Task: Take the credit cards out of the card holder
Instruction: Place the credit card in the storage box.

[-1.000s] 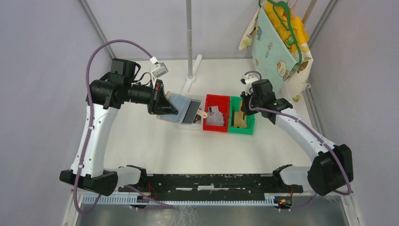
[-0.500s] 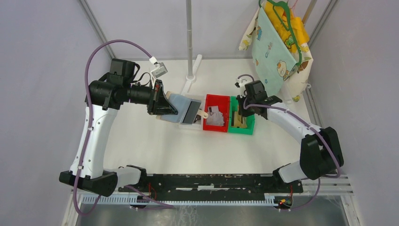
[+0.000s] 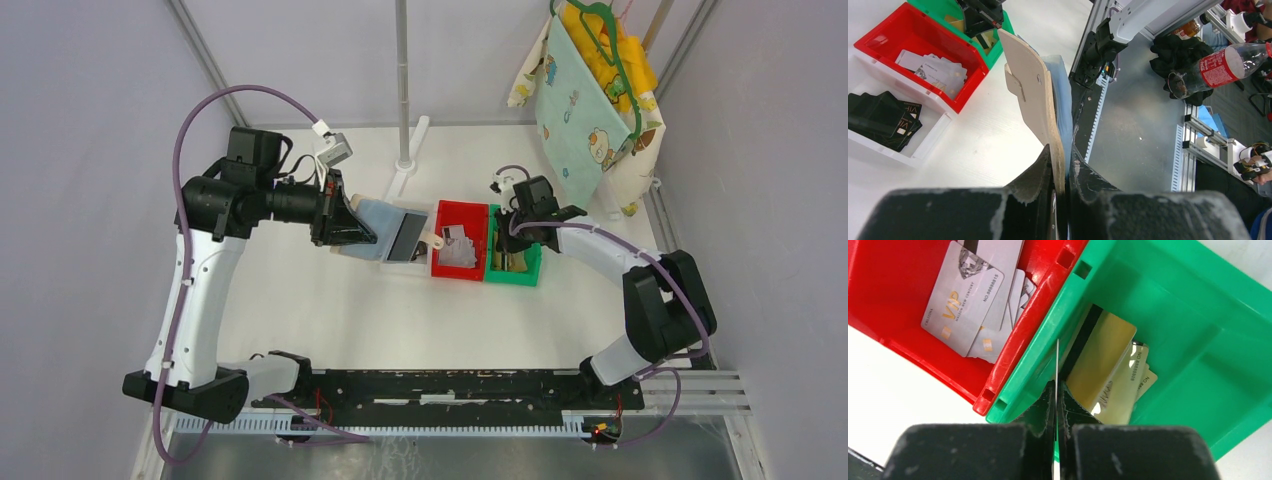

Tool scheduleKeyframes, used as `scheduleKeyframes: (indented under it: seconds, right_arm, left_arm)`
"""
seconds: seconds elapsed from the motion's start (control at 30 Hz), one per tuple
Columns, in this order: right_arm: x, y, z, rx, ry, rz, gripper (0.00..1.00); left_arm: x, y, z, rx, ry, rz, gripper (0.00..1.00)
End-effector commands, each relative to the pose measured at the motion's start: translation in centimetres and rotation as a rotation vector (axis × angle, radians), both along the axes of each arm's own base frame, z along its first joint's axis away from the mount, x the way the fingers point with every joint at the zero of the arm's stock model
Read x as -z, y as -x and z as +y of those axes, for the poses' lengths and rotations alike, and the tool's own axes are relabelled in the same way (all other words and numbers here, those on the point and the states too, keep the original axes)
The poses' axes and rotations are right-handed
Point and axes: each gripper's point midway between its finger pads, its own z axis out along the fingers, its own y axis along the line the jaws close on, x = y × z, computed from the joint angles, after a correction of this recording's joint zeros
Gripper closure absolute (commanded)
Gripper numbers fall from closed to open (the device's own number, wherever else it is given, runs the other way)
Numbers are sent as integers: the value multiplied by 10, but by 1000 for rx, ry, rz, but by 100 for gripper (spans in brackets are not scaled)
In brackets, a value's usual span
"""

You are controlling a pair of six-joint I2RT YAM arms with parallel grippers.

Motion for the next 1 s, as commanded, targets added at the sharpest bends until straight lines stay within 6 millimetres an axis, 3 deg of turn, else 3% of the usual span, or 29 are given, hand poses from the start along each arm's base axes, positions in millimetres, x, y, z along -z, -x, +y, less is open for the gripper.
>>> scheduleKeyframes:
  seconds: [0.0,0.07,0.17,0.27,0.43,0.67,0.73,0.8,0.87,0.97]
  right_arm:
    - [-4,-11,4,-19,-18,-51,100]
    - [-4,-12,4,-23,-14,-48,90]
    - [-8,-13,3,-23,-11,-57,59]
    - [-25,-15,1,-11,-21,-107,39]
    - [-73,-22,0,9,-42,-206,32]
    - [-166,-27,-15,96,-70,-392,24]
    - [-197,-16,-1,59,-187,-447,20]
    - [-234,3,19,-10,-373,-512,10]
    - [-267,32,39,-75,-622,-569,2]
    - [-304,68,52,-143,-944,-626,2]
  left_arm:
    - [-22,4,-3,29,56,-90,98]
    - [-22,5,-3,29,57,-93,98]
    - [-22,5,-3,29,60,-94,98]
    - [-22,6,-3,31,62,-91,98]
    - [-22,6,-3,32,67,-92,98]
    - [-26,5,-5,36,89,-92,98]
    - [-29,3,-7,26,102,-100,98]
    - [-33,0,-9,4,128,-111,98]
    - [-40,-9,-12,-42,171,-120,98]
    - [-55,-25,-17,-115,252,-145,98]
